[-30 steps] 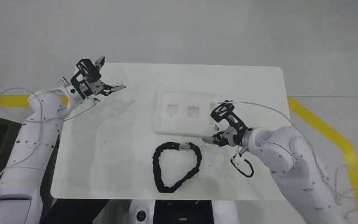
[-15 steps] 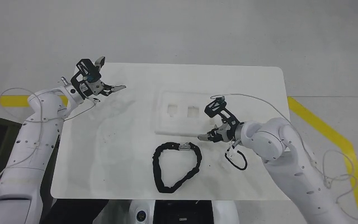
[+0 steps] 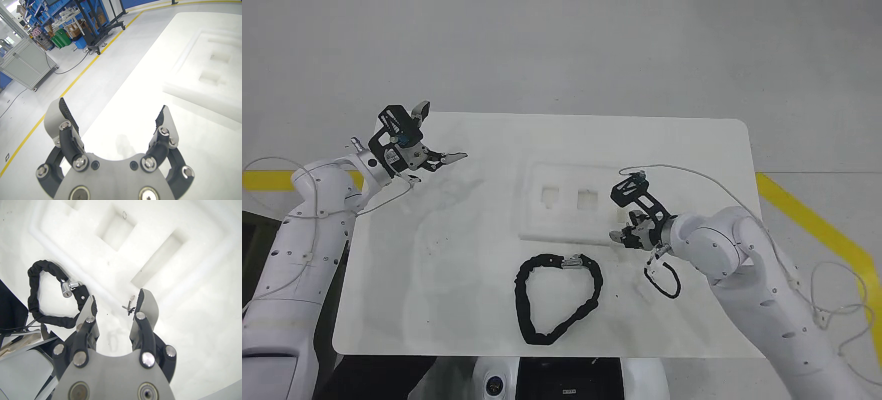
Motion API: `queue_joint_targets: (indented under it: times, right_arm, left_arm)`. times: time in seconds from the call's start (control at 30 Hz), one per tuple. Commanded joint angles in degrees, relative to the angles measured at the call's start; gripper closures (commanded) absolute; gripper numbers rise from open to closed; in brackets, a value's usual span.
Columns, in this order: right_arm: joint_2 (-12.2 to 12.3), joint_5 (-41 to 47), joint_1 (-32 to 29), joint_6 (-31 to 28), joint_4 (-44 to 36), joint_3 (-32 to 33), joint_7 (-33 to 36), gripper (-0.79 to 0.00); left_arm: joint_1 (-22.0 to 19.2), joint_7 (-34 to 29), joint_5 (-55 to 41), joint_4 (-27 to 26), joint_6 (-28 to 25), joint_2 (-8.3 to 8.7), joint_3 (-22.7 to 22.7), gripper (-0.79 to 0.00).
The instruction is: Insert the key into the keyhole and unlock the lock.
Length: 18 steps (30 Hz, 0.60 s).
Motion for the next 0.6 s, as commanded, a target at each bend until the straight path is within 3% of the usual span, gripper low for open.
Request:
queue_joint_targets:
  times: [0.0,0.17,0.57]
  right_arm:
    - [0.0,-0.4,0.0,0.3,0.2,0.0,0.1,-0.372]
    - [0.1,-1.9,0.0,1.1,0.3,0.2,0.9,-0.345]
    - [0.1,-3.0,0.4,1.2,1.0,-0.4,1.1,-0.169]
  left_arm:
    - [0.0,0.0,0.0,0.0,0.0,0.00,0.0,-0.785]
    - [0.0,0.0,0.0,0.0,0.0,0.00,0.0,-0.785]
    - [0.0,0.0,0.0,0.0,0.0,0.00,0.0,-0.785]
